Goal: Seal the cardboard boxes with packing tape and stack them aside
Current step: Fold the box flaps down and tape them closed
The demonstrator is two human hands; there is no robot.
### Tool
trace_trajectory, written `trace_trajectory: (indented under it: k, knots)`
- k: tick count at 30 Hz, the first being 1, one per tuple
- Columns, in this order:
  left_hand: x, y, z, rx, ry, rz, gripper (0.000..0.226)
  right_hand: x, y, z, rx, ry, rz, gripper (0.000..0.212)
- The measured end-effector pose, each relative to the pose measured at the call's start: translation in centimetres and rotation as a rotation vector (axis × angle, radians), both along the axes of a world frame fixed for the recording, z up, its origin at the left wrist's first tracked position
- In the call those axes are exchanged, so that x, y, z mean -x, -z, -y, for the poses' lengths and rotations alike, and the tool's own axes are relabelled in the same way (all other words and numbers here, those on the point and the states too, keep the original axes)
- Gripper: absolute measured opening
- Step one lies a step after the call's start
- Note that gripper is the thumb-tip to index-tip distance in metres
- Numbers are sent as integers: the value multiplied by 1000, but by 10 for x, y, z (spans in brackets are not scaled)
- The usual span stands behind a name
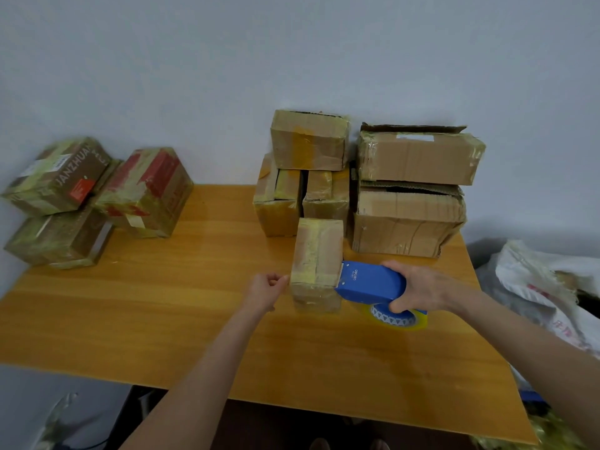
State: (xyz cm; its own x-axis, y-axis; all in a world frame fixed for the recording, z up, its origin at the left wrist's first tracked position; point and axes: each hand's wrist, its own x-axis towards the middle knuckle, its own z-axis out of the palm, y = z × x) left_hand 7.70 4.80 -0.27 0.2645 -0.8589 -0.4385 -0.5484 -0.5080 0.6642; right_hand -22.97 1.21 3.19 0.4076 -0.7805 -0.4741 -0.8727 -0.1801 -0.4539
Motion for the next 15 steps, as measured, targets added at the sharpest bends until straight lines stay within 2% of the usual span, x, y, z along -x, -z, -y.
trace_trajectory:
  k: [2,3,5,7,9,11,13,15]
  knots:
    - [-12,5,-4,-27,124,231,58,0,0,-2,21,-12,-3,71]
    - [-15,5,-6,25,145,322,58,0,0,-2,33,-19,-2,70]
    - [-9,-3,-11,308,193,430,44,1,2,-3,50,-25,14,69]
    - [17,-19,-15,550,384,428,40,3,2,-3,65,-43,29,65]
    - [44,-24,-20,527,666,467,52,4,0,-5,103,-69,7,62]
    - [54,-12,-23,389,865,644,61,7,1,-7,129,-65,0,63]
    - [51,-2,-22,326,910,791,67,11,5,-9,118,-44,27,67]
    - [49,3,-22,331,916,812,69,18,7,-9,101,-33,65,68]
